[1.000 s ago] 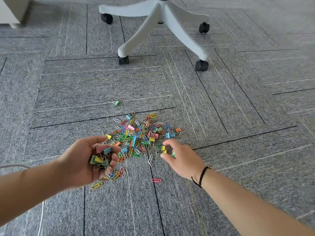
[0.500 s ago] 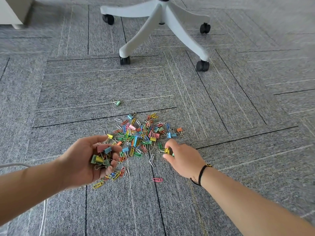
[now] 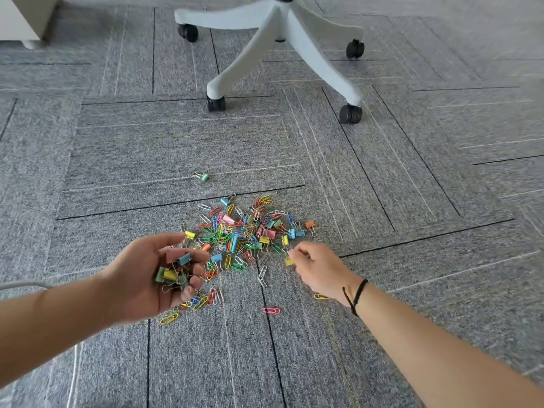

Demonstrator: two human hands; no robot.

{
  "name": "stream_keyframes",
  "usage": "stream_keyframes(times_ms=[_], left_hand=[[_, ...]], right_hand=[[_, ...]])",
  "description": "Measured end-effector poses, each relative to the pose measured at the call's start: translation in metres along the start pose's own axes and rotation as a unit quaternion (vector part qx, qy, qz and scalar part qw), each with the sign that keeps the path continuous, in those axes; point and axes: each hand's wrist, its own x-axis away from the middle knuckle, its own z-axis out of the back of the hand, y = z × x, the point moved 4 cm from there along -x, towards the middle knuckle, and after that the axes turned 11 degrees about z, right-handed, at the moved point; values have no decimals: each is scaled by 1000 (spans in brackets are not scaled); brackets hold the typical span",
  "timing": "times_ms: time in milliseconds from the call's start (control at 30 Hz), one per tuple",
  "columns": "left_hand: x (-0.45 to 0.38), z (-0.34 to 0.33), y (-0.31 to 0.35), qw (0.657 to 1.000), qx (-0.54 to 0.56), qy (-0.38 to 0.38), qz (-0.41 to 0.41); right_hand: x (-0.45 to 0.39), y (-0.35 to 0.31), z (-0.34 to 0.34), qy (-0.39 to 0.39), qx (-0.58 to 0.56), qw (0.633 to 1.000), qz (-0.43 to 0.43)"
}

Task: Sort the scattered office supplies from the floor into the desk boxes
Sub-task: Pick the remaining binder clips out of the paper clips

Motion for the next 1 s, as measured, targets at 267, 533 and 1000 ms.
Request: stream_keyframes(times_ms=[267,533,1000], left_hand=[[-3,0,0,1000,-4,5,3],[-1,-1,0,1000,0,1,0],[2,1,-1,1000,2,9,4]], right_hand=[[20,-11,3,24,-521,844,-126],[23,-29,7,8,-657,750,-73],[-19,-21,22,77,228,970,44]])
